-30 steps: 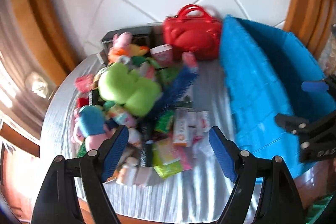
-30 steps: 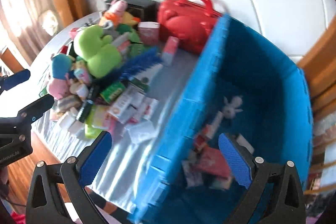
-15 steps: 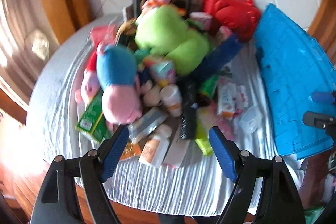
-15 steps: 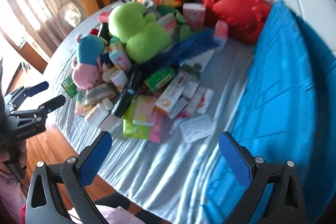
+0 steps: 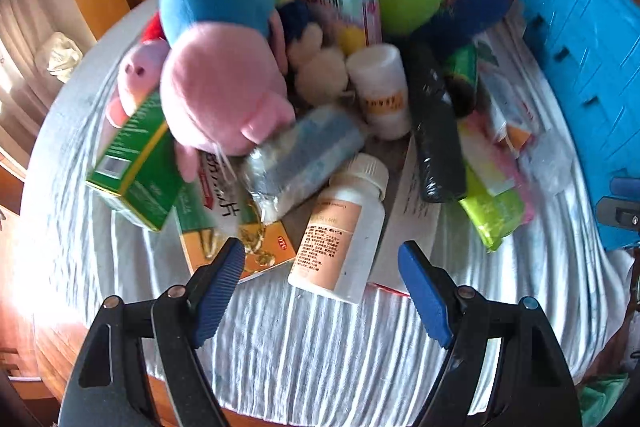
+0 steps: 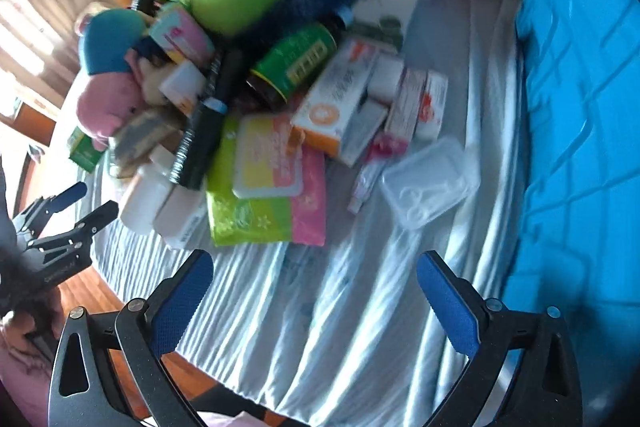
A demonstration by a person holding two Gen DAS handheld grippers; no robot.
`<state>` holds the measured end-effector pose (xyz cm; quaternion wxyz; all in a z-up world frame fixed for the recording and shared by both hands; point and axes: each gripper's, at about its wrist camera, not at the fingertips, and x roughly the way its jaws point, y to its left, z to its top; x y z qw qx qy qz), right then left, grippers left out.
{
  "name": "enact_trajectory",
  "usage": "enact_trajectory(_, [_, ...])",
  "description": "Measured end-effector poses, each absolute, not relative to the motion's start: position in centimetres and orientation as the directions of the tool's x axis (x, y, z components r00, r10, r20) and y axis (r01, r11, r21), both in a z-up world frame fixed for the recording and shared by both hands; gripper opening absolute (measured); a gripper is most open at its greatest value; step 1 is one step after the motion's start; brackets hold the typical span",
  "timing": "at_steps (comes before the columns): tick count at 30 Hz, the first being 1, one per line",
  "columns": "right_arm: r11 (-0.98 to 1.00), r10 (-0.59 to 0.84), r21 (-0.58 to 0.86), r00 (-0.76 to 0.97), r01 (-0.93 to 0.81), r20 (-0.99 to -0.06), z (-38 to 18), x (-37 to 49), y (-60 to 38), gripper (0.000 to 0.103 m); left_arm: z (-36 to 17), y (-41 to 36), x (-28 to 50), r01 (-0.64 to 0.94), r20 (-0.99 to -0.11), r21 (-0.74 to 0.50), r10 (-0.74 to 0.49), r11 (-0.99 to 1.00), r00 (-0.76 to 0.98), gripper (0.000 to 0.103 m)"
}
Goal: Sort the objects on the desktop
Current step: 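Grasp the white medicine bottle with the left tool while the right tool grasps a white box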
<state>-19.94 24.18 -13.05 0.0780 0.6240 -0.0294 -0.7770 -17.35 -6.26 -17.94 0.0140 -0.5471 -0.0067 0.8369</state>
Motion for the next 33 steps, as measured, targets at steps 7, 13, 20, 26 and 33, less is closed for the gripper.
enact_trajectory(7, [-0.989,-0.144,0.145,-0.182,0.006,-0.973,-15.9,-19.6,25.6,0.103,-20.6,-5.5,-18.6,-0.042,-0.927,-0.026,0.04,-0.999,-0.372,0.079])
enact_trajectory(13, [-0.991,-0.132,0.136,-0.164,-0.016,-0.978,-17.3,-18.6,25.0,0.103,-22.6,-5.3,-19.9,-0.024,-0.94,-0.021,0.028,-0.999,-0.341,0.079])
enact_trajectory(20, [-0.977,-0.201,0.209,-0.171,-0.03,-0.965,-17.3,-17.9,20.2,0.103,-22.6,-5.7,-18.8,-0.029,-0.931,-0.074,0.079,-0.997,-0.356,0.054])
enact_trajectory(26, [-0.964,-0.257,0.263,-0.15,-0.022,-0.955,-17.7,-18.7,15.2,0.103,-22.7,-7.9,-15.1,0.01,-0.926,-0.101,0.09,-0.995,-0.366,0.054])
enact_trajectory(33, [-0.967,-0.247,0.252,-0.089,-0.044,-0.965,-20.0,-20.9,10.6,0.074,-22.4,-10.0,-14.7,0.022,-0.919,-0.125,0.108,-0.992,-0.379,0.054])
